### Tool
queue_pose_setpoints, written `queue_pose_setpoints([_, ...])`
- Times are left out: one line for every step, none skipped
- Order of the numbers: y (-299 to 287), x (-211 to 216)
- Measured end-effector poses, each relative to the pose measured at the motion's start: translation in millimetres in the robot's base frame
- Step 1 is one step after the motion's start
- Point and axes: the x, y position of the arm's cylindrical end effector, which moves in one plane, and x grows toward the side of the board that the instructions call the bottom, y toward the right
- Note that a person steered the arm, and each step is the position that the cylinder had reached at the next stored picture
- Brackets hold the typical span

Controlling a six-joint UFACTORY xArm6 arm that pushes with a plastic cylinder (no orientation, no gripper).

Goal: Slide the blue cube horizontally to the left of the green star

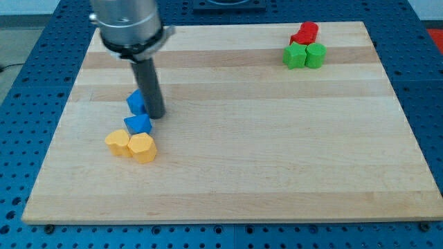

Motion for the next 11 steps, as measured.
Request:
queue_pose_setpoints([-51,5])
queue_pose_setpoints([-104,-13])
queue_pose_setpoints([-28,-33])
queue_pose_setpoints([32,-39])
queue_pose_setpoints([63,-60])
queue_pose_setpoints([95,-80])
queue_pose_setpoints([133,-78])
queue_pose_setpoints([164,-71])
queue_pose_setpoints([189,-89])
queue_pose_setpoints([191,-109])
queue_pose_setpoints([178,-109])
